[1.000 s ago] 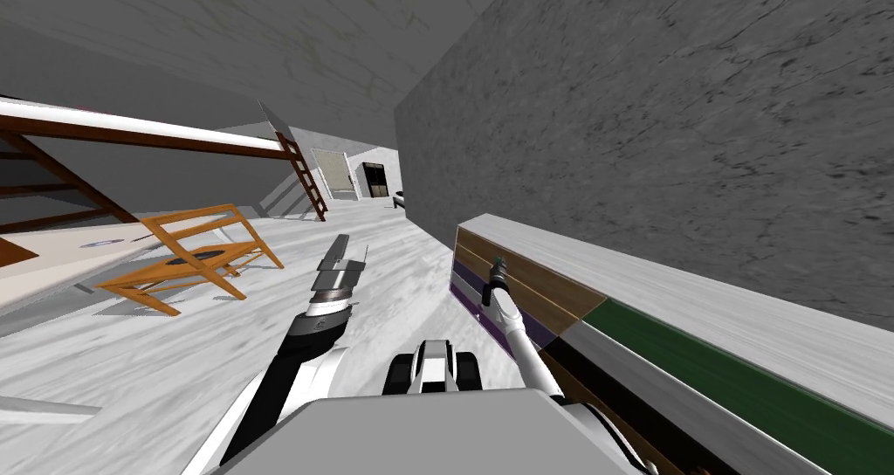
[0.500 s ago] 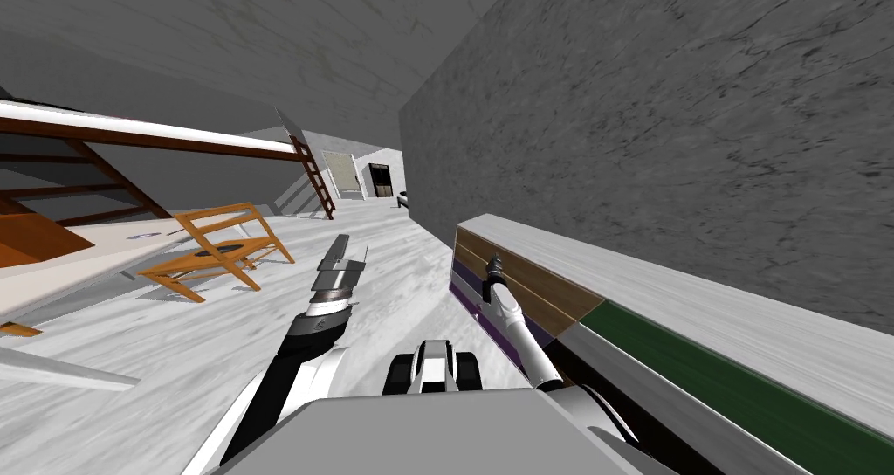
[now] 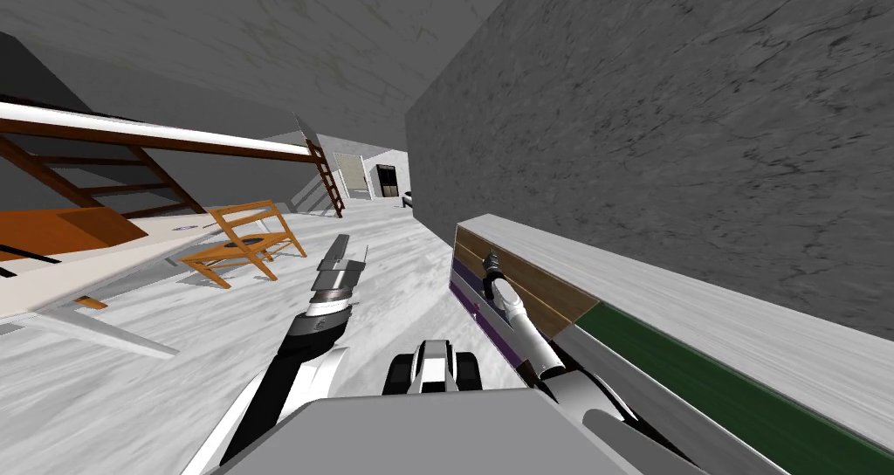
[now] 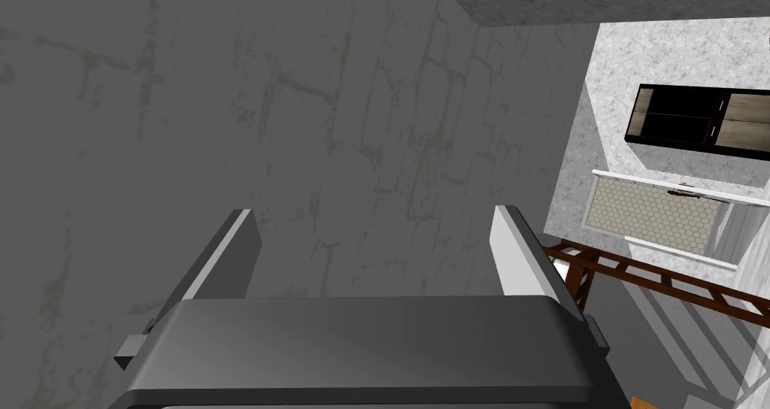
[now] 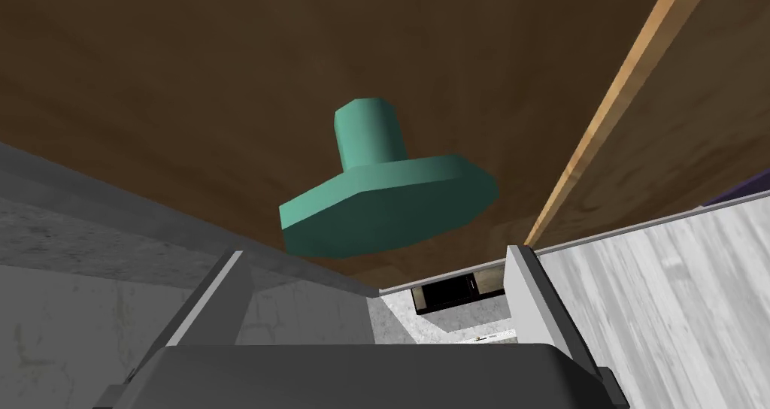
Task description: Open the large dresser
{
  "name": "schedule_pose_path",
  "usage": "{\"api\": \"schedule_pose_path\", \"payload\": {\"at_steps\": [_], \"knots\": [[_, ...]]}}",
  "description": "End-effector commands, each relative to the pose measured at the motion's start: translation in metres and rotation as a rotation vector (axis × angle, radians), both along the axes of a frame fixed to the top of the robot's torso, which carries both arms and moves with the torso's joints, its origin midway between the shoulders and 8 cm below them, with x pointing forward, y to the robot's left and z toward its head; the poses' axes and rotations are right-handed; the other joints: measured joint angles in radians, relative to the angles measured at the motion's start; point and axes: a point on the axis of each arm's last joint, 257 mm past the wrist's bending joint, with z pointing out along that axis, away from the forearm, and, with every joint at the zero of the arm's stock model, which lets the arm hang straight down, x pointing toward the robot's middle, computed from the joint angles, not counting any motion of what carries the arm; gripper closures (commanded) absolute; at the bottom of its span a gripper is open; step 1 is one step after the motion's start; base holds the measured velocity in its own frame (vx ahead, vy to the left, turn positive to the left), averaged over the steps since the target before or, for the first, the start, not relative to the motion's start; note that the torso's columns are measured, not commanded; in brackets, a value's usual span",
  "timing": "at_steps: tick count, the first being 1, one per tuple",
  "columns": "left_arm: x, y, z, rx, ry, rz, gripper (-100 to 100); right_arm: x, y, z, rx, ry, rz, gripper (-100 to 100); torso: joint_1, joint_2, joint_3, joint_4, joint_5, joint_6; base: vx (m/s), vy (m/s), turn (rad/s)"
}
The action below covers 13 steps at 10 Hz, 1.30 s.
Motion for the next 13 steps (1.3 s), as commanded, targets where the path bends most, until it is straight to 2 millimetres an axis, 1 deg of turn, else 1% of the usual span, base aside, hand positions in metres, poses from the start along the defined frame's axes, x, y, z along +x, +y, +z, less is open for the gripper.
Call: {"api": "schedule_pose_path", "payload": {"at_steps": [1,3,4,6,8,10,13], "knots": [[0.000,0.000,0.000,0.000,0.000,0.000,0,0.014,0.014,0.003,-0.026,0.020,0.087,-100,0.001,-0.001,0.000,0.000,0.000,0.000,-0.053,-0.089,0.098],[0.000,0.000,0.000,0.000,0.000,0.000,0,0.022,0.022,0.004,-0.041,0.037,0.148,-100,-0.001,0.000,0.000,0.000,0.000,0.000,-0.073,-0.102,0.106],[0.000,0.000,0.000,0.000,0.000,0.000,0,0.022,0.023,0.004,-0.041,0.038,0.150,-100,0.000,0.001,0.000,0.000,0.000,0.000,-0.043,-0.062,0.045],[0.000,0.000,0.000,0.000,0.000,0.000,0,0.029,0.030,0.004,-0.054,0.061,0.211,-100,0.002,-0.002,-0.001,-0.001,0.001,0.000,-0.033,-0.059,0.081],[0.000,0.000,0.000,0.000,0.000,0.000,0,0.029,0.030,0.004,-0.054,0.061,0.211,-100,0.000,-0.001,0.000,0.000,0.000,0.000,-0.024,-0.047,0.023],[0.000,0.000,0.000,0.000,0.000,0.000,0,0.035,0.035,0.003,-0.063,0.089,0.270,-100,0.001,0.000,0.000,0.000,0.000,0.000,-0.041,-0.052,0.085],[0.000,0.000,0.000,0.000,0.000,0.000,0,0.040,0.036,0.002,-0.069,0.117,0.316,-100,0.000,0.000,0.000,0.000,0.000,0.000,-0.057,-0.066,0.082]]}}
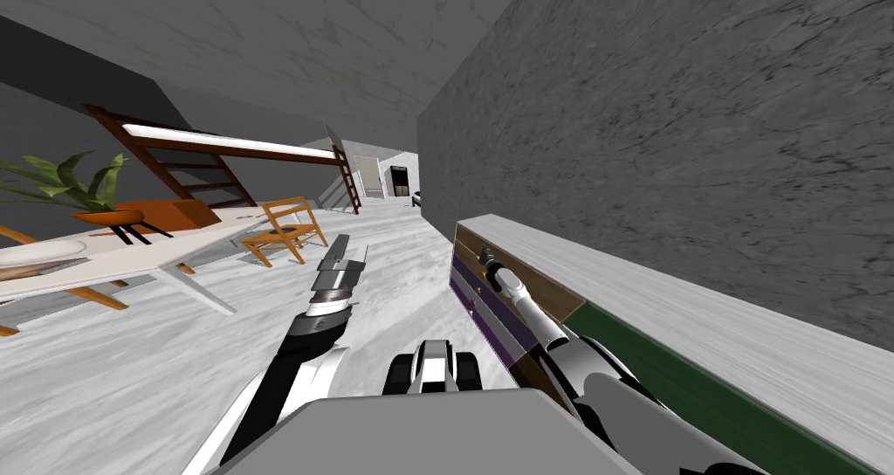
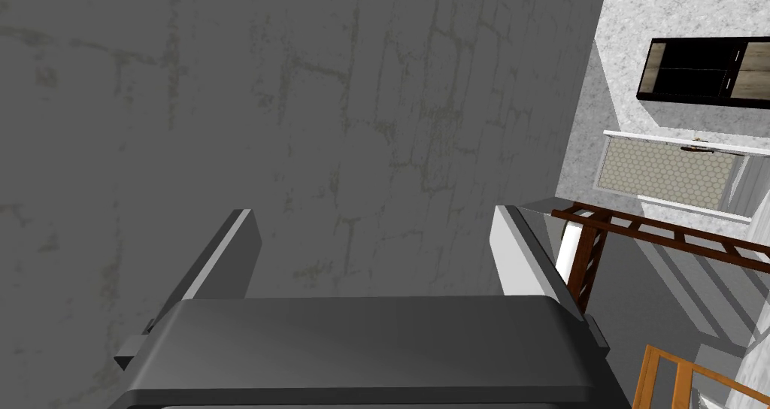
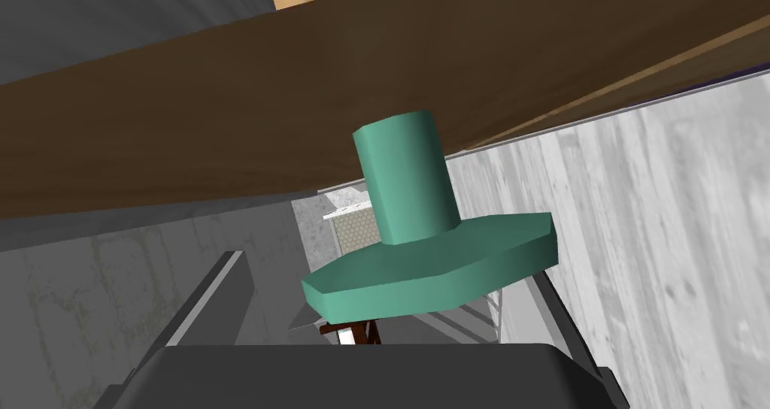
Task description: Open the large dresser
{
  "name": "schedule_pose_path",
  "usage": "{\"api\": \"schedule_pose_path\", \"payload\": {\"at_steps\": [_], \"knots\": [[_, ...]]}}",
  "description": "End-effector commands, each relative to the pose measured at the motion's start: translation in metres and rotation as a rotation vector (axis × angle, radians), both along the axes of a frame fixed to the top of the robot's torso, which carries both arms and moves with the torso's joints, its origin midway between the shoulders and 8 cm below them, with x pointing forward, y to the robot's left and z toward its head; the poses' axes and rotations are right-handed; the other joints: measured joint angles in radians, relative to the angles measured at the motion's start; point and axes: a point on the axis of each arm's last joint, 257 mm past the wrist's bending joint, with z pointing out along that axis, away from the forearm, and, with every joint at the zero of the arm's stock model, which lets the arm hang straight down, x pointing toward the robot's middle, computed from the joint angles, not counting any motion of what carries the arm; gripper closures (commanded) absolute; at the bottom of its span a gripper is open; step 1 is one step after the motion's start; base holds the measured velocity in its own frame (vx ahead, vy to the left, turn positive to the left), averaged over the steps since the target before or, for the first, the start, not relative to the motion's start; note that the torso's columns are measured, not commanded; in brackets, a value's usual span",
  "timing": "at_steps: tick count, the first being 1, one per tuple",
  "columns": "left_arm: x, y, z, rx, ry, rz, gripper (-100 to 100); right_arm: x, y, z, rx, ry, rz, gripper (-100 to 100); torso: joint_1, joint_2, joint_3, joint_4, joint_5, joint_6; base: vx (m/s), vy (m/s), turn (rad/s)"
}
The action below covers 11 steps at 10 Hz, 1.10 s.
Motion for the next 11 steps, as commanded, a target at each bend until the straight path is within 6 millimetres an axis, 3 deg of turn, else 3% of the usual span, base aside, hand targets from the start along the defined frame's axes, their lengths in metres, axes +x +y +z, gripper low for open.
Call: {"api": "schedule_pose_path", "payload": {"at_steps": [1,11], "knots": [[0.0000,0.0000,0.0000,0.000,0.000,0.000,0,0.0031,0.0028,-0.0016,-0.003,0.026,0.042,-100,0.000,0.000,0.000,0.000,0.000,0.000,-0.042,-0.058,0.050],[0.0000,0.0000,0.0000,0.000,0.000,0.000,0,0.0080,-0.0052,-0.0061,-0.008,0.175,0.203,-100,-0.003,0.000,0.000,0.000,-0.001,0.003,-0.060,-0.071,0.088]]}}
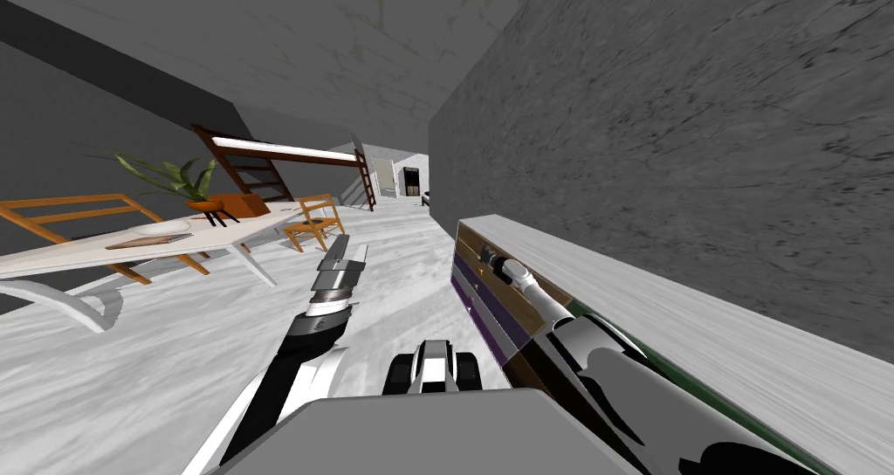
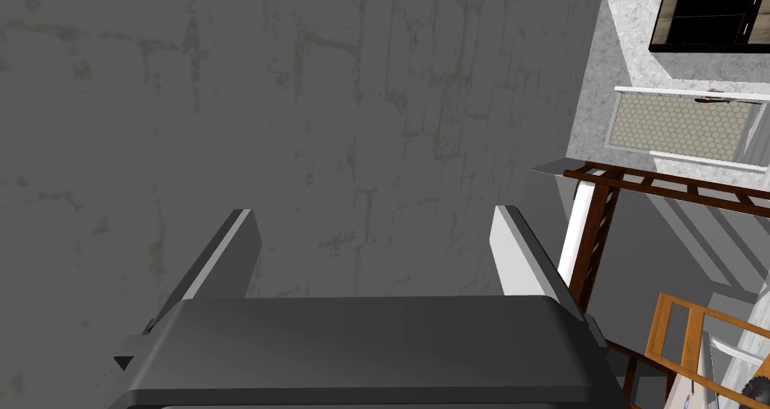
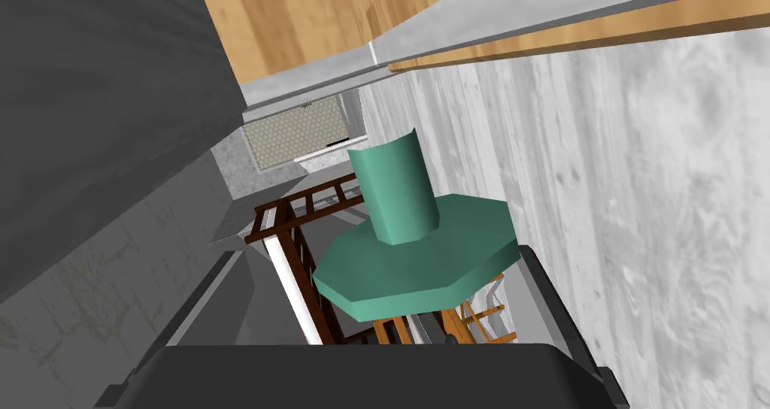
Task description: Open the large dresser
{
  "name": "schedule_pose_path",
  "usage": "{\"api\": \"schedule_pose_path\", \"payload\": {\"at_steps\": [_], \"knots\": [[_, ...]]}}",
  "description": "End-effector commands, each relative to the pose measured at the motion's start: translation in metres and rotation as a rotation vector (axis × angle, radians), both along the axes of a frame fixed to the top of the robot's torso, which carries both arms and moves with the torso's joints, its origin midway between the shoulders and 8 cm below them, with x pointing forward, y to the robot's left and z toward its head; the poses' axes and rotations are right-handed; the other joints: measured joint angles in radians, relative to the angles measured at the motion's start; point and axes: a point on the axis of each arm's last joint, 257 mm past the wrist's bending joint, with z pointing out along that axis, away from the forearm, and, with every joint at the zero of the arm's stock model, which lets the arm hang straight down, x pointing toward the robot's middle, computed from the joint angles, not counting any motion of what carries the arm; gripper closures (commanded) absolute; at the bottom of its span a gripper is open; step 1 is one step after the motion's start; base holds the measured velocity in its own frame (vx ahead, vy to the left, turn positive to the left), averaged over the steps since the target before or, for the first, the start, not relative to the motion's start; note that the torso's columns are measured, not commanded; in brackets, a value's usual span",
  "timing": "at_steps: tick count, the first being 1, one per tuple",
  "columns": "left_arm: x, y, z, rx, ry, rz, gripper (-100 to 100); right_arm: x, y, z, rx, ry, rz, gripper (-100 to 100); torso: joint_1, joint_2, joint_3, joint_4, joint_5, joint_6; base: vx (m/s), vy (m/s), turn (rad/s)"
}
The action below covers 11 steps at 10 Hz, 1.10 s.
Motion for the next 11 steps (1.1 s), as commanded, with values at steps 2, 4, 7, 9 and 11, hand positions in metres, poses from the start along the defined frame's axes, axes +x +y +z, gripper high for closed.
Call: {"api": "schedule_pose_path", "payload": {"at_steps": [2,4,7,9,11], "knots": [[0.0000,0.0000,0.0000,0.000,0.000,0.000,0,-0.0015,-0.0100,0.0000,-0.002,0.052,0.038,-100,0.003,-0.002,-0.001,0.000,0.001,-0.003,-0.053,-0.060,0.072],[0.0000,0.0000,0.0000,0.000,0.000,0.000,0,-0.0022,-0.0137,0.0012,-0.003,0.072,0.053,-100,0.004,-0.001,-0.001,0.000,0.001,-0.003,-0.049,-0.055,0.061],[0.0000,0.0000,0.0000,0.000,0.000,0.000,0,-0.0029,-0.0157,0.0014,-0.004,0.085,0.063,-100,0.004,-0.001,-0.001,0.001,0.001,-0.003,-0.036,-0.033,0.048],[0.0000,0.0000,0.0000,0.000,0.000,0.000,0,-0.0034,-0.0145,0.0008,-0.002,0.088,0.066,100,0.004,-0.002,-0.001,0.000,0.001,-0.002,0.000,0.000,0.000],[0.0000,0.0000,0.0000,0.000,0.000,0.000,0,-0.0022,-0.0143,0.0025,-0.001,0.088,0.066,100,0.008,0.000,0.000,-0.001,0.002,-0.004,-0.061,0.127,0.000]]}}
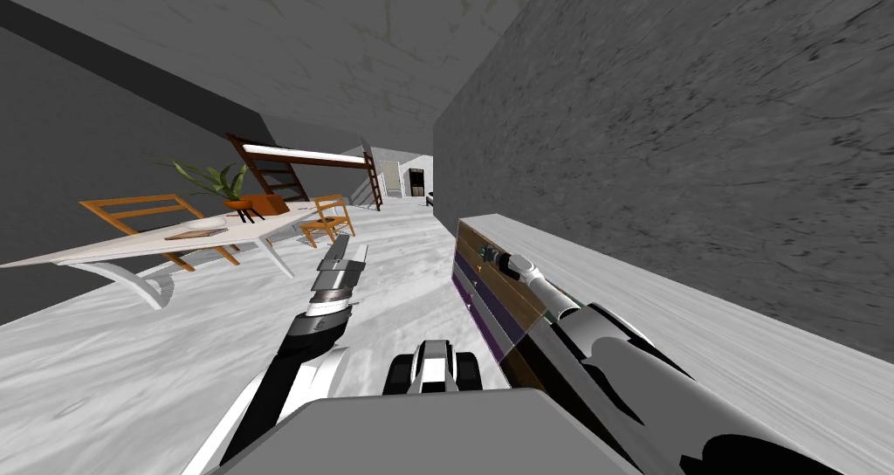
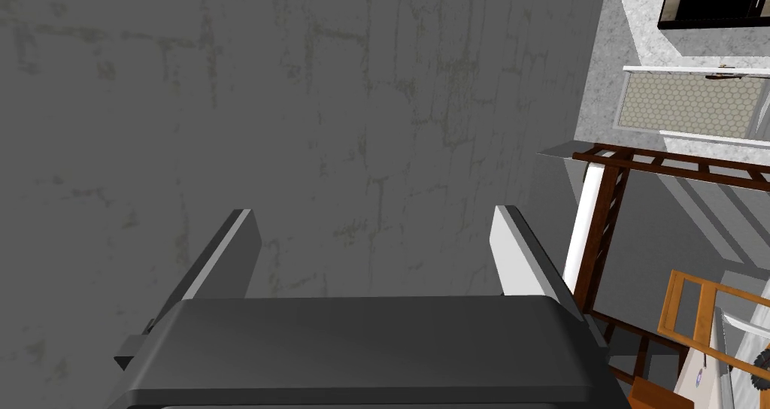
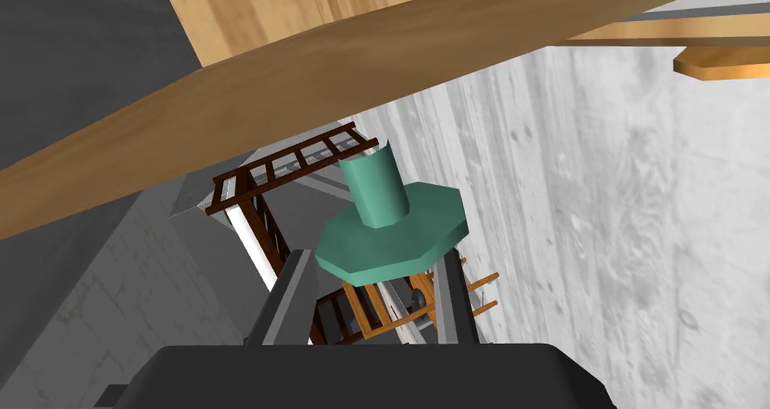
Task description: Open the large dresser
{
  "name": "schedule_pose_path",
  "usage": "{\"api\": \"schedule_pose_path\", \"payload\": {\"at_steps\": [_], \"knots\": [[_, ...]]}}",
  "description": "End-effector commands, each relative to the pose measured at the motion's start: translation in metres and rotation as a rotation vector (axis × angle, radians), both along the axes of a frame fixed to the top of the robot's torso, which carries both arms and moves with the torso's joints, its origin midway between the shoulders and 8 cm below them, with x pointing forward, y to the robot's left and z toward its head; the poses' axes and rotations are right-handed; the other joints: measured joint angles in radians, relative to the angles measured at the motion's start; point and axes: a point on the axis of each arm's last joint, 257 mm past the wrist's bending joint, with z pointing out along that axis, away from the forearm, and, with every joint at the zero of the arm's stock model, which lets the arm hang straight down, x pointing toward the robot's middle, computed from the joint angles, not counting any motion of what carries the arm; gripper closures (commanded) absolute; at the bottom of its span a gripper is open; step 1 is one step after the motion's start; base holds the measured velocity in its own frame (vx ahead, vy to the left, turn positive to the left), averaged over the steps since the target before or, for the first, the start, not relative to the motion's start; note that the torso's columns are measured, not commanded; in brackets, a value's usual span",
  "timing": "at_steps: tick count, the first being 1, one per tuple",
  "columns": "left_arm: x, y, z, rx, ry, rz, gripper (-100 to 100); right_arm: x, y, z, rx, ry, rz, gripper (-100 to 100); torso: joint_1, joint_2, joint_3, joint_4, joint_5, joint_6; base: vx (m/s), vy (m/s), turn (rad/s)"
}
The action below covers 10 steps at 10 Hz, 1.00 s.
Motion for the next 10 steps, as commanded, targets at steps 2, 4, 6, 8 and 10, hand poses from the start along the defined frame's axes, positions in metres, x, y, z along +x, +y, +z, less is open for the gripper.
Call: {"api": "schedule_pose_path", "payload": {"at_steps": [2,4,6,8,10], "knots": [[0.0000,-0.0001,0.0001,0.000,0.000,0.000,0,0.0016,-0.0001,0.0021,-0.001,0.001,0.000,100,-0.001,0.000,0.000,0.000,0.000,0.000,-0.077,0.171,0.002],[0.0000,0.0000,0.0001,0.000,0.000,0.000,0,0.0026,-0.0008,0.0038,0.000,-0.001,-0.002,100,-0.004,-0.001,-0.001,0.000,-0.001,0.000,-0.060,0.135,0.001],[0.0000,0.0000,0.0000,0.000,0.000,0.000,0,0.0026,0.0010,0.0023,0.001,0.002,-0.002,100,-0.008,-0.003,-0.002,-0.001,-0.003,0.001,-0.049,0.126,0.003],[0.0000,0.0000,0.0001,0.000,0.000,0.000,0,0.0027,0.0018,0.0011,0.000,0.004,-0.002,100,-0.002,-0.002,-0.001,-0.003,-0.002,0.000,-0.090,0.188,0.005],[0.0000,-0.0001,0.0001,0.000,0.000,0.000,0,0.0047,0.0017,0.0057,0.002,-0.004,-0.005,100,-0.004,-0.002,-0.002,-0.003,-0.002,0.001,-0.079,0.154,0.007]]}}
